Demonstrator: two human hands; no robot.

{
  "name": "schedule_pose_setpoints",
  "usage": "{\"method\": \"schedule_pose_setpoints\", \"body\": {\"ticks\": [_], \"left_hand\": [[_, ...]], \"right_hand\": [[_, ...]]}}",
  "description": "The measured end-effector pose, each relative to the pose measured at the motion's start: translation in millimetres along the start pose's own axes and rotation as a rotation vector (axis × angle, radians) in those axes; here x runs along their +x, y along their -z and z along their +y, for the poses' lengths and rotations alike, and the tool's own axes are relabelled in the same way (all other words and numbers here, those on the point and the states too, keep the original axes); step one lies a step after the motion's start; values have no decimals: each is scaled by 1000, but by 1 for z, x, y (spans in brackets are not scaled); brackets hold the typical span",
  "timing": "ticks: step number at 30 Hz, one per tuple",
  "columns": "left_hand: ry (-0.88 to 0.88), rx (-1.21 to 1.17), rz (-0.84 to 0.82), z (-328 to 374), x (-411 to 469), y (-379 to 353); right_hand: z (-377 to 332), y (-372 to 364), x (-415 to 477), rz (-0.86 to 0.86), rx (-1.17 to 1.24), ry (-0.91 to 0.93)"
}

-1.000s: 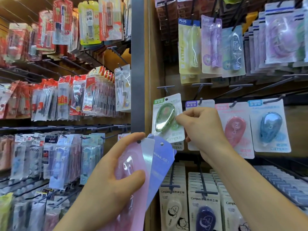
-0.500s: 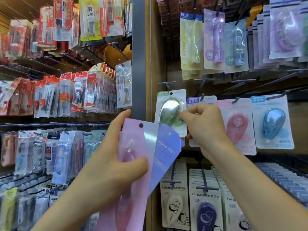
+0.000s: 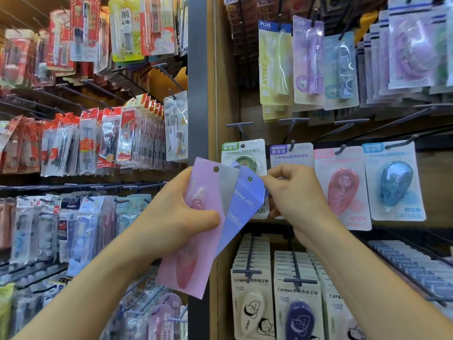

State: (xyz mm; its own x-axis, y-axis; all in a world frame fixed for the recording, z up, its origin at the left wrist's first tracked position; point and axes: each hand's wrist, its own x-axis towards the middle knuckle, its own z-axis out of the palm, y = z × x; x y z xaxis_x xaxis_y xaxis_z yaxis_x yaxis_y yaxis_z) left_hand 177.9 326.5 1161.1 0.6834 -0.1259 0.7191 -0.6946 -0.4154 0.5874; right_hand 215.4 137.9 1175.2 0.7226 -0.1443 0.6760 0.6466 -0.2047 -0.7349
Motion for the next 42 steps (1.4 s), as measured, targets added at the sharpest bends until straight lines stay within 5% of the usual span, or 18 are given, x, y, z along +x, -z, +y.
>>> {"method": "schedule_pose_setpoints", "body": {"ticks": [15,22,27,30,34,42], "left_hand": [[-7,163,-77,12,8,6],[13,201,-36,-9,2,-8],[41,-53,112,-8,-7,-8],[49,-290,147,-7,-16,-15],[25,-440,214,-2,-30,-38],[-10,-519,82,17,-48,-87]], "right_hand": [[-5,0,13,-69,-72,-84],[10,3,26,-20,-522,83],[7,3,26,-6,-811,197],[1,14,-1,42,-506,178],[-9,23,-63,-243,255,-48],[8,48,-98,-141,348,125]]}}
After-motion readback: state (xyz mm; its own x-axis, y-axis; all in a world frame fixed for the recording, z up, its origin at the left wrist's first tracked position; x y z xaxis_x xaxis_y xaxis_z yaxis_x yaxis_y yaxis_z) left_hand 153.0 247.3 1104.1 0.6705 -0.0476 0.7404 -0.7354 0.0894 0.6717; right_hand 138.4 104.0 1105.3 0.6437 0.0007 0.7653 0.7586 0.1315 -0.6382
